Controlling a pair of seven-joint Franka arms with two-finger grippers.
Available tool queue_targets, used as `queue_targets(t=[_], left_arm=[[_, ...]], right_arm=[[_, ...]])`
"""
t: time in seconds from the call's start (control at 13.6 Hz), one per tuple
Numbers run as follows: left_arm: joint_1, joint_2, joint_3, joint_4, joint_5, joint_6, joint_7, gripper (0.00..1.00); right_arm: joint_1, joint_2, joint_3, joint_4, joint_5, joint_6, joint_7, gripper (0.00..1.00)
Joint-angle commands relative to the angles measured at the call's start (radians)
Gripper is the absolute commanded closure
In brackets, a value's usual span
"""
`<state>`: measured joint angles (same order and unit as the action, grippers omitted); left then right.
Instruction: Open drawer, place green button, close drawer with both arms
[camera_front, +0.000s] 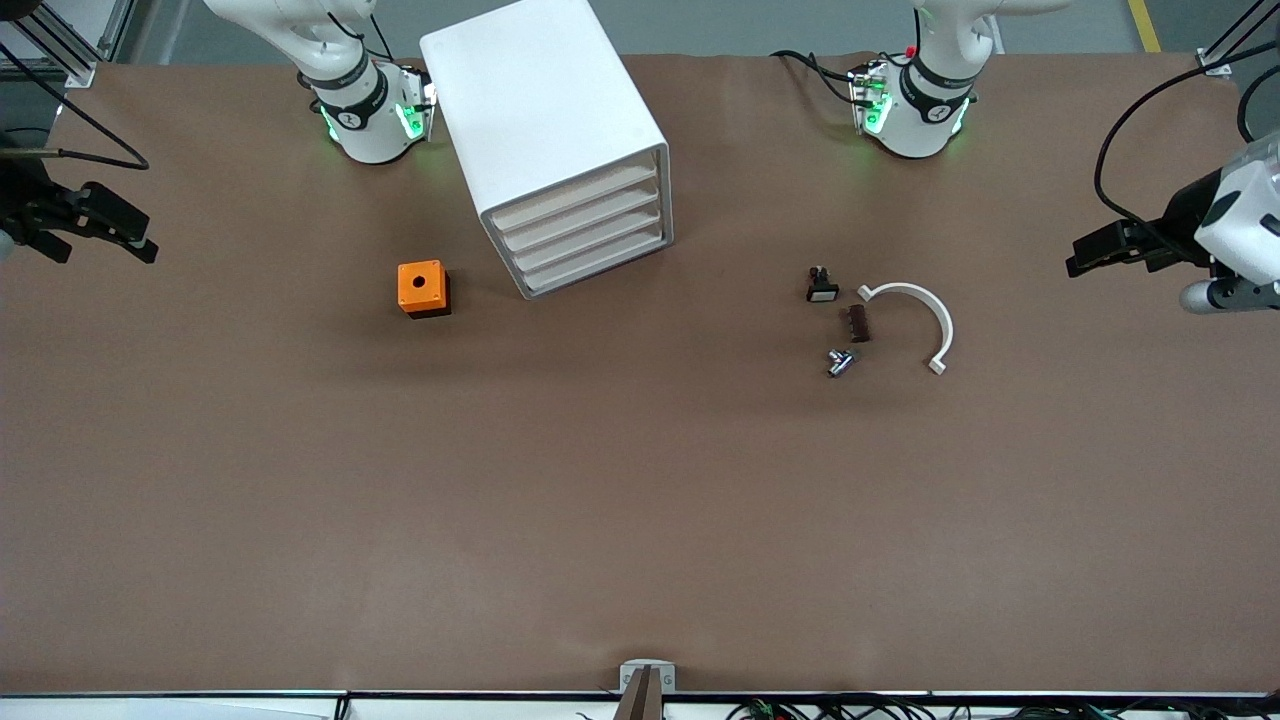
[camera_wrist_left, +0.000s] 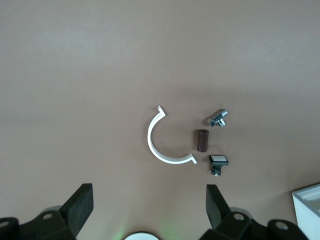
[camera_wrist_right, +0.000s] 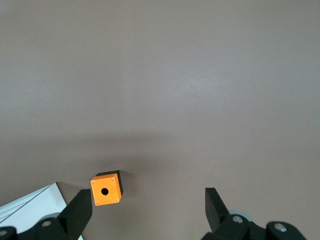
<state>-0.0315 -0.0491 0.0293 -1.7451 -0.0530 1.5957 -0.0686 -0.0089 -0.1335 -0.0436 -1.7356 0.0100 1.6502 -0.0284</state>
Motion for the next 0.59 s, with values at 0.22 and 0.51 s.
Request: queue_targets(t=[0.22,0.51], left_arm=[[0.004,-0.078,-0.017,-0.097,0.028,0.119,0.021,0.01],[0.001,-0.011,-0.019,-0.048,0.025,0.187,0.023,0.01]], right_arm=[[-0.02,-0.023,0.011,-0.015,0.015,-0.001,-0.013,0.0],[-0.019,-0.023,0.013,-0.015,0.015,-0.006,-0.013,0.0]])
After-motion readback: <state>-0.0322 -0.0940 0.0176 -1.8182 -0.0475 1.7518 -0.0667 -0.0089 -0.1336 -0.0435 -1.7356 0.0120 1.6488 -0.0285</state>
